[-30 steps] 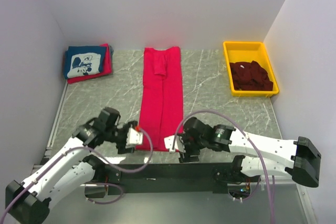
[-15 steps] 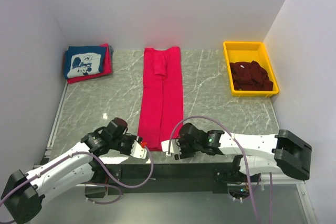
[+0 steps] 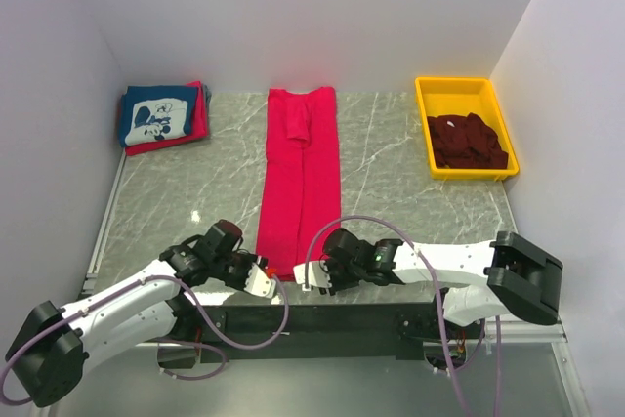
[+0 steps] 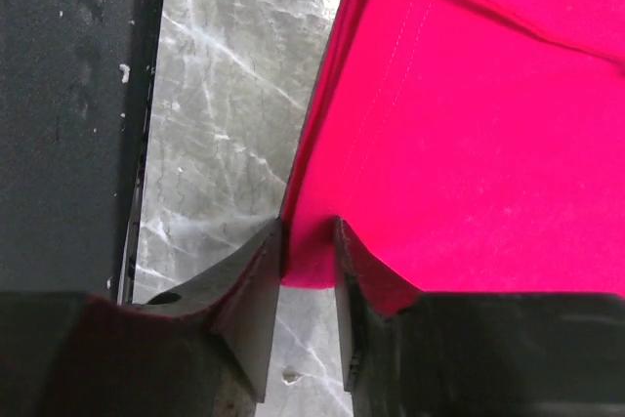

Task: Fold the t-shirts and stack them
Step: Fold the tshirt

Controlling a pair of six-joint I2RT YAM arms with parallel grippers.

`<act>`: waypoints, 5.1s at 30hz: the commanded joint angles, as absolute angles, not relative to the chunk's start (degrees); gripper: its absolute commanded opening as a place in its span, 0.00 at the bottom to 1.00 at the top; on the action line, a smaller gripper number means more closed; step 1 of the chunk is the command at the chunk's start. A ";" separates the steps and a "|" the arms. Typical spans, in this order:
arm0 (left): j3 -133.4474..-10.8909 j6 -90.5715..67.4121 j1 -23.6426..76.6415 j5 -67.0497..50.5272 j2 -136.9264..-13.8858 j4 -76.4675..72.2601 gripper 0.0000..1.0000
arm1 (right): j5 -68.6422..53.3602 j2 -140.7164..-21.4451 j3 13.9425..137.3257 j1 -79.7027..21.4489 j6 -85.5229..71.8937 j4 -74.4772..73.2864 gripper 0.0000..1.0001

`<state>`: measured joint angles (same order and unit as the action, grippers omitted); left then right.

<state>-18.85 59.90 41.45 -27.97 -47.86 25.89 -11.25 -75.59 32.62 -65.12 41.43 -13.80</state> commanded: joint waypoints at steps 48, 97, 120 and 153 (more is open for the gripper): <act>-59.05 68.63 19.43 -38.50 -81.71 32.43 0.01 | -16.61 -82.87 54.92 -40.18 48.43 -18.90 0.00; -80.61 57.31 7.74 -35.77 -106.19 19.68 0.46 | -18.98 -110.39 93.33 -25.40 45.55 -29.67 0.46; -92.29 7.56 3.52 -38.50 -119.62 20.92 0.54 | -30.68 -130.60 114.96 -19.07 5.45 -34.02 0.50; -97.73 1.32 4.66 -36.30 -127.88 23.03 0.53 | -28.39 -138.87 119.09 -17.49 0.70 -32.17 0.46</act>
